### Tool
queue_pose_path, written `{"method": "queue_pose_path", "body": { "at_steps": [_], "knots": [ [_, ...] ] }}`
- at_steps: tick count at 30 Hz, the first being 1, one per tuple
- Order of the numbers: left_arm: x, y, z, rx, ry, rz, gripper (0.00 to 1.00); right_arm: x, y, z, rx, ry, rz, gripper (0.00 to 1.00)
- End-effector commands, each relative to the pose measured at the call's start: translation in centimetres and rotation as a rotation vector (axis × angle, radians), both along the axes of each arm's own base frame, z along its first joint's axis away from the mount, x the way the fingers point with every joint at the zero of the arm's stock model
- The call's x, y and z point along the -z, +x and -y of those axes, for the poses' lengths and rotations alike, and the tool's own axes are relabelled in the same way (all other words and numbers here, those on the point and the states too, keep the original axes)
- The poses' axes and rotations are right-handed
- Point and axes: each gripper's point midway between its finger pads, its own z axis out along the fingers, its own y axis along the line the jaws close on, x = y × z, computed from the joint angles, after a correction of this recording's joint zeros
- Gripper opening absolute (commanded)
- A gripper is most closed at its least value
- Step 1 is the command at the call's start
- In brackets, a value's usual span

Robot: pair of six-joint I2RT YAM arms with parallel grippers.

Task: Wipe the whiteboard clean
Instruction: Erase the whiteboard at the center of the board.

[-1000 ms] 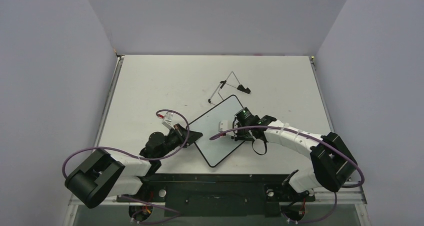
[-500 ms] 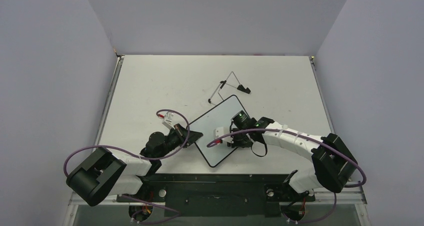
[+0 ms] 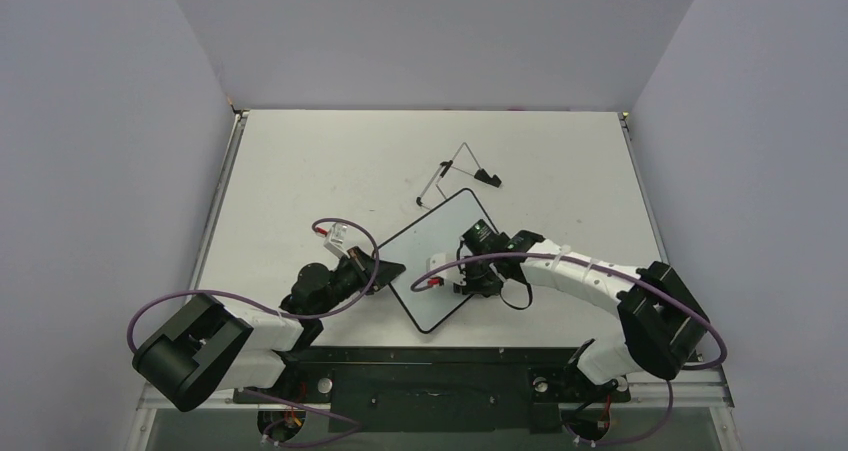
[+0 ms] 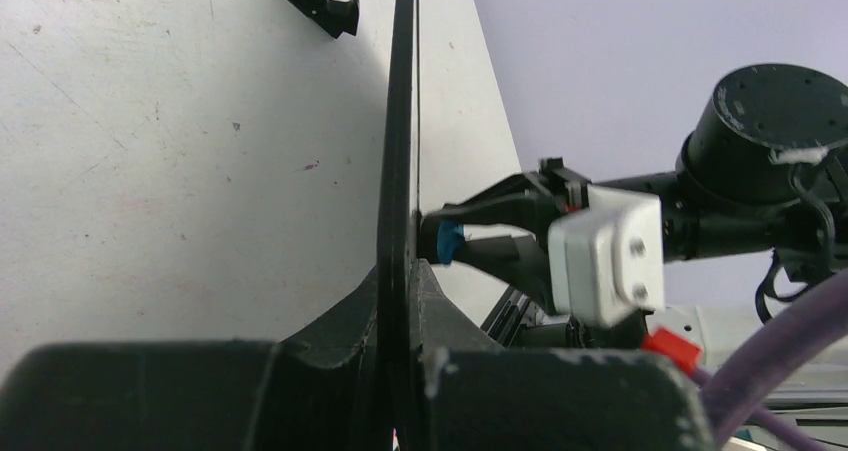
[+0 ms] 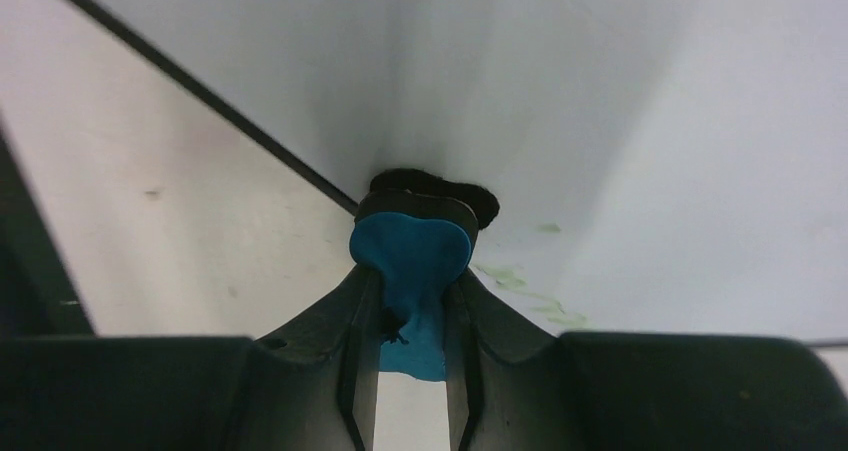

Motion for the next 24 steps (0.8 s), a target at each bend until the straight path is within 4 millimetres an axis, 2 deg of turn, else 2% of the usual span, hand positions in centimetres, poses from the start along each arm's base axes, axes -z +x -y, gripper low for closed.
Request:
{"method": "queue_pose_path", "body": {
  "at_steps": [1,2,5,7,10,13,18,20,23,24],
  "knots": [
    [-6.0,-0.1,1.2,0.058,-0.143,0.160,0.00,-0.9,-2.9,-1.8,-0.146,0.071,-0.067,0.00],
    [-6.0,-0.1,1.2,0.058,-0.142,0.160,0.00,-1.0,-2.1,-1.7,-0.113,0.078,-0.051,0.00],
    [-6.0,-0.1,1.2,0.061,-0.142,0.162,0.00,-0.9,1.2,0.6,0.055,0.055,-0.003,0.00],
    [-6.1,-0.2,1.3,0.065,-0.143,0.163,0.00,-0.8,2.6,2.0,0.153,0.043,0.020,0.00],
    [-6.1,-0.3,1.3,0.069,-0.145,0.165,0.00,-0.6,3.3,3.0,0.209,0.042,0.015,0.00],
    [-6.1,-0.4,1.2,0.069,-0.147,0.166,0.00,-0.6,2.3,2.5,0.175,0.066,-0.026,0.00],
    [-6.2,-0.4,1.2,0.067,-0.148,0.169,0.00,-0.7,-2.3,0.2,-0.049,0.093,-0.118,0.00],
    [-6.2,-0.3,1.2,0.065,-0.146,0.169,0.00,-0.9,-3.3,-0.4,-0.104,0.094,-0.123,0.00],
    [-6.2,-0.3,1.2,0.066,-0.148,0.169,0.00,-1.3,-2.5,-0.6,-0.081,0.101,-0.105,0.00],
    [-6.1,-0.3,1.2,0.066,-0.147,0.166,0.00,-1.2,-1.8,-0.1,-0.052,0.089,-0.090,0.00]
  ]
}}
